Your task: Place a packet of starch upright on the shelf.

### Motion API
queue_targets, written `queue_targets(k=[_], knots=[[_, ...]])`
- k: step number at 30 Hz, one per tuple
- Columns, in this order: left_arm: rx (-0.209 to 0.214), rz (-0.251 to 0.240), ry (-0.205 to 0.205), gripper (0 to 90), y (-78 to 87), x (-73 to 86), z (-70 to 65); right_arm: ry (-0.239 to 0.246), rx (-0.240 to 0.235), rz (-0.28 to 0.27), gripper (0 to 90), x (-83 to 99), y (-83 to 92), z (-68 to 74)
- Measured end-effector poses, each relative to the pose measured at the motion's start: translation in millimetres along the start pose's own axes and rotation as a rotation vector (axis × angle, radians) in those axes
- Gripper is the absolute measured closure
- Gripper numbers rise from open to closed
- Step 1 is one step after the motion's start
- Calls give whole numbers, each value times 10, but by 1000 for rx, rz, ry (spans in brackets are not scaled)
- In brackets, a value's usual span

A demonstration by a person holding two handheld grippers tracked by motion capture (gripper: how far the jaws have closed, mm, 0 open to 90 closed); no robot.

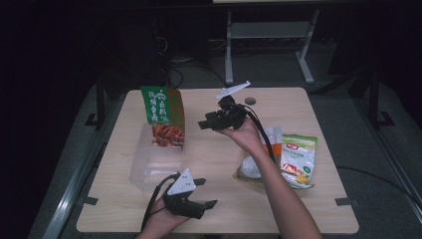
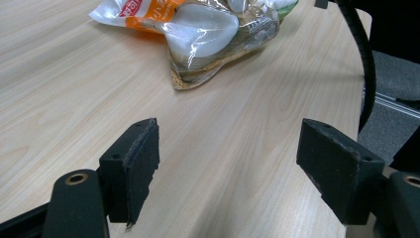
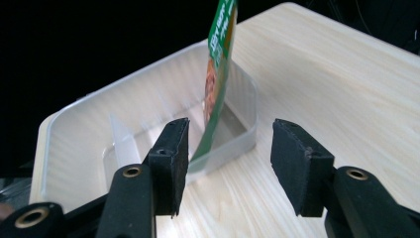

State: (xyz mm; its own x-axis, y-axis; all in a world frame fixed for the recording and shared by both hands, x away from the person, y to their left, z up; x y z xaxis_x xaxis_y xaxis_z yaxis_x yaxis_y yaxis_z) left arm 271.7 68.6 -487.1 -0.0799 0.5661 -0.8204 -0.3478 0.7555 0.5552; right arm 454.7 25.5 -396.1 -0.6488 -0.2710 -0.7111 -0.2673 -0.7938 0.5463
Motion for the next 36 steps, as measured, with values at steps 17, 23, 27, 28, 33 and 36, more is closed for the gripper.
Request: queue_targets(k=[17, 23, 27, 28, 33, 36], knots=[[8, -2, 17, 243, -32, 11, -12, -35, 51, 14, 425, 306, 429, -197], [8, 1, 17, 243, -37, 14, -15, -57, 71, 16, 415, 432, 580, -274], [7, 1, 15, 242, -39, 17, -8, -71, 85, 20, 414, 518, 689, -340], [5, 0, 14, 242, -38, 16, -5, -76, 88, 18, 415, 539, 714, -351], [4, 2, 10, 242, -35, 19, 3, -91, 103, 26, 415, 653, 822, -414], [4, 0, 12, 242, -38, 16, -2, -107, 117, 43, 415, 719, 886, -439]])
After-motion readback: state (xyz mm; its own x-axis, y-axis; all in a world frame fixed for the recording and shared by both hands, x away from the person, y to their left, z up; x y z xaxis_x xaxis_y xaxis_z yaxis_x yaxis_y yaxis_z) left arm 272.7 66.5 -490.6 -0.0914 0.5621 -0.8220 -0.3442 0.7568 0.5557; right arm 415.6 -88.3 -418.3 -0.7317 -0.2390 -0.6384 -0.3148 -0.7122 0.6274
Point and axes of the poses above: each handheld gripper's, and its own axes: y roughly backward along the jaws, x roughly out of its underside, z roughly to its left, the point moved 10 cm from there along -y, roughly forward along the jaws, and after that the axes turned 14 degrees about -y, right-handed, at the moved point
